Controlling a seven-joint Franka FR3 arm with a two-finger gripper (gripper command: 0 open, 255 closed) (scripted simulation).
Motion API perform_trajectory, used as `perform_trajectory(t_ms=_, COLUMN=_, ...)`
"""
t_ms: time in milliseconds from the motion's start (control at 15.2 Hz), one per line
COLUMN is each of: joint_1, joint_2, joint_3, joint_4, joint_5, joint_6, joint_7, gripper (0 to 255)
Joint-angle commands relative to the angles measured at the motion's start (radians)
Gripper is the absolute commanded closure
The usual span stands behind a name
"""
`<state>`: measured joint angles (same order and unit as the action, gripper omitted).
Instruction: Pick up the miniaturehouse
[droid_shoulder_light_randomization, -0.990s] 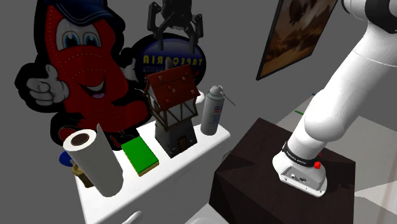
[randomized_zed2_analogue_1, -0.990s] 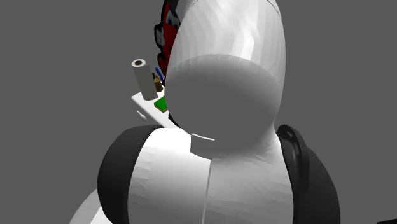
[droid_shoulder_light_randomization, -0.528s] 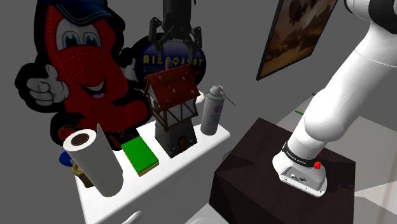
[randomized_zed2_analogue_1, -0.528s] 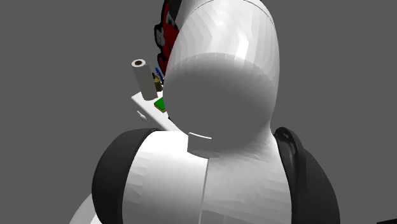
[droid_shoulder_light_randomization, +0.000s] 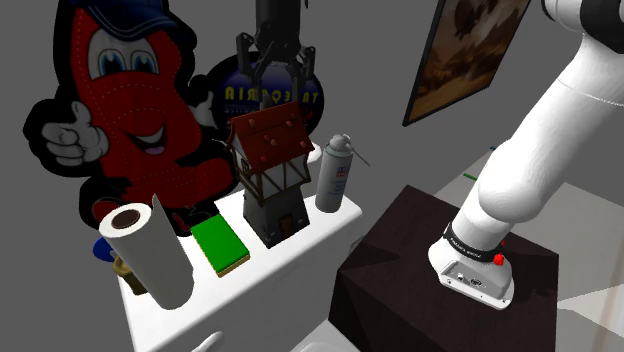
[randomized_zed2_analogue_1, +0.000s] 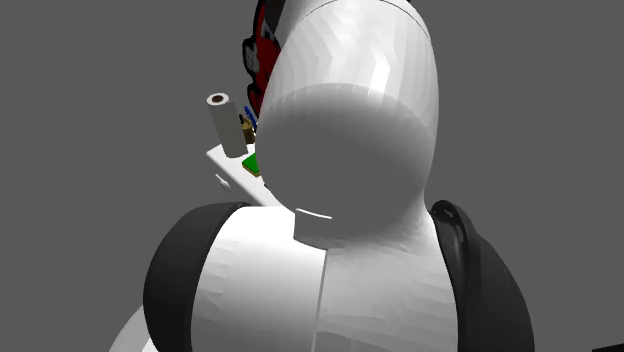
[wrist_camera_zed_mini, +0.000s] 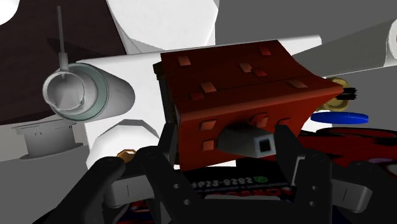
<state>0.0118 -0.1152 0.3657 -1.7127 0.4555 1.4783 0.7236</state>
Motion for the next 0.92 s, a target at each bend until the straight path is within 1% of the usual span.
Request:
perform_trajectory(t_ms=0, joint_1=0.000, joint_2=0.003, joint_3=0.000, joint_4=-0.001, joint_5=-0.001, joint_6=0.001, joint_7=0.000, gripper=255)
perform_trajectory(t_ms=132, joint_1=0.000, joint_2=0.003, joint_3=0.000, joint_4=0.012, joint_5=0.000, joint_6=-0.012, joint_7=0.005, gripper=255)
perform_trajectory(t_ms=858, joint_1=0.000, joint_2=0.056, joint_3=0.000, joint_4=0.216, joint_5=-0.007, joint_6=-0.150, joint_7=0.074, gripper=255)
